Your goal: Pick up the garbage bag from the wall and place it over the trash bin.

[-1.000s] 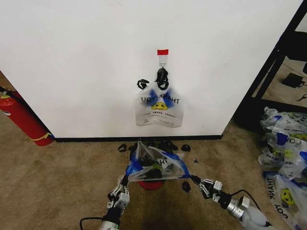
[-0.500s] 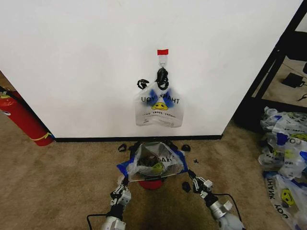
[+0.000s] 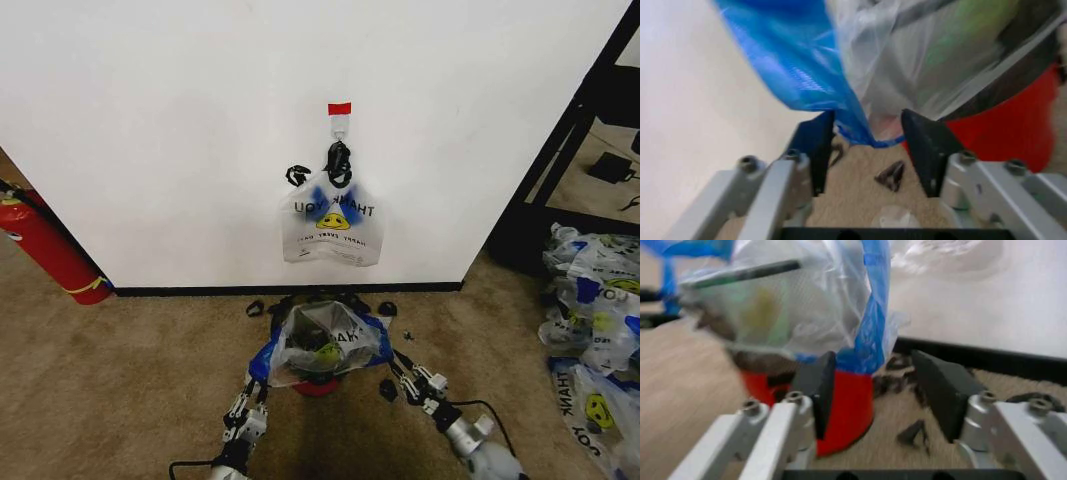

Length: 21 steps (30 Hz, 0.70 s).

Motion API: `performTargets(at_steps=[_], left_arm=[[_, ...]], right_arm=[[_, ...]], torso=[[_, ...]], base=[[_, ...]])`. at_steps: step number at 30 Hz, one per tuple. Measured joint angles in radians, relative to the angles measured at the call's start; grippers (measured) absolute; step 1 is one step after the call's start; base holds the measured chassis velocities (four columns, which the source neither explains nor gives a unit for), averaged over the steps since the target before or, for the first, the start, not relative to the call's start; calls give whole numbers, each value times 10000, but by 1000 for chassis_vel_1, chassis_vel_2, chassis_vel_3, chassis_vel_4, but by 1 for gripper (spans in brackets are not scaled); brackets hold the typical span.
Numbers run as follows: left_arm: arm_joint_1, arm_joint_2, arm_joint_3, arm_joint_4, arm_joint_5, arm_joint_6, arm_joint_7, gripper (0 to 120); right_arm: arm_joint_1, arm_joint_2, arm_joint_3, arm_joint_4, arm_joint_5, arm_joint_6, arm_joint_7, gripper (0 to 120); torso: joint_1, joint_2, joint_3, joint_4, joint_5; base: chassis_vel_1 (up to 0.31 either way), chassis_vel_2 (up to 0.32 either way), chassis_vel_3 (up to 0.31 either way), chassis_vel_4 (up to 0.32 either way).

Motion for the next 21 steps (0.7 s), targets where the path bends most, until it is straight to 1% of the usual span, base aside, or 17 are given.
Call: performTargets(at_steps=[3,4,5,6,7,8,10,12,14,15,17,19,20,21], left_arm=[[137,424,-287,-64,246,-704,1005,58],[212,653,-463,-65,431,-1165,1574,63],[235,721,-517,-71,473,-1285,1706,65],[343,1025,-766,-170,575,-1639,2101,71],[343,1025,-766,-170,575,-1639,2101,71],[406,1189,-882,-260,590,-1735,2242,74],[530,1567,-1179,-543,587,-1887,2535,83],[554,1795,-1457,-734,579,-1930,2686,91],[482,2026,-1834,-941,459,-1813,2722,98],[482,2026,-1834,-941,459,-1813,2722,98],[416,2173,-2022,-1100,297,-1541,2701,100],[360,2350,-2154,-1366,93,-1008,2621,100],[314,2486,-2240,-1594,-40,-518,2598,100],[280,2549,-2248,-1675,-147,-376,2603,100]], right_arm=[[61,-477,344,-105,-32,-470,-1359,56],[124,-662,496,-187,-70,-620,-1917,62],[141,-724,548,-199,-71,-668,-2086,65],[170,-965,761,-123,-36,-856,-2649,71],[170,-965,761,-123,-36,-856,-2649,71],[163,-1073,890,24,-8,-932,-2879,75],[123,-1265,1199,521,110,-1003,-3192,83],[106,-1407,1363,1028,373,-1057,-3271,90],[159,-1534,1392,1687,1021,-1071,-3061,98],[159,-1534,1392,1687,1021,-1071,-3061,98],[281,-1598,1321,2106,1361,-1042,-2657,100],[463,-1657,1162,2497,1600,-1059,-2234,100],[627,-1694,1054,2686,1650,-1148,-2059,100],[737,-1725,982,2766,1652,-1235,-1995,100]], torso=[[0,0,0,1,0],[0,0,0,1,2],[1,0,0,2,0],[0,0,0,1,-2],[0,0,0,1,-2],[1,0,0,-1,0],[0,0,0,0,2],[0,0,0,0,-1],[1,0,0,0,-1],[1,0,0,0,-1],[1,0,0,0,0],[1,-1,1,2,-2],[1,0,0,2,0],[0,0,0,3,1]], base=[[0,0,0,0],[0,0,0,0],[0,0,0,0],[0,0,0,0],[0,0,0,0],[0,0,0,0],[0,0,0,0],[0,0,0,0],[0,0,0,0],[0,0,0,0],[0,0,0,0],[0,0,0,0],[0,0,0,0],[0,0,0,0]])
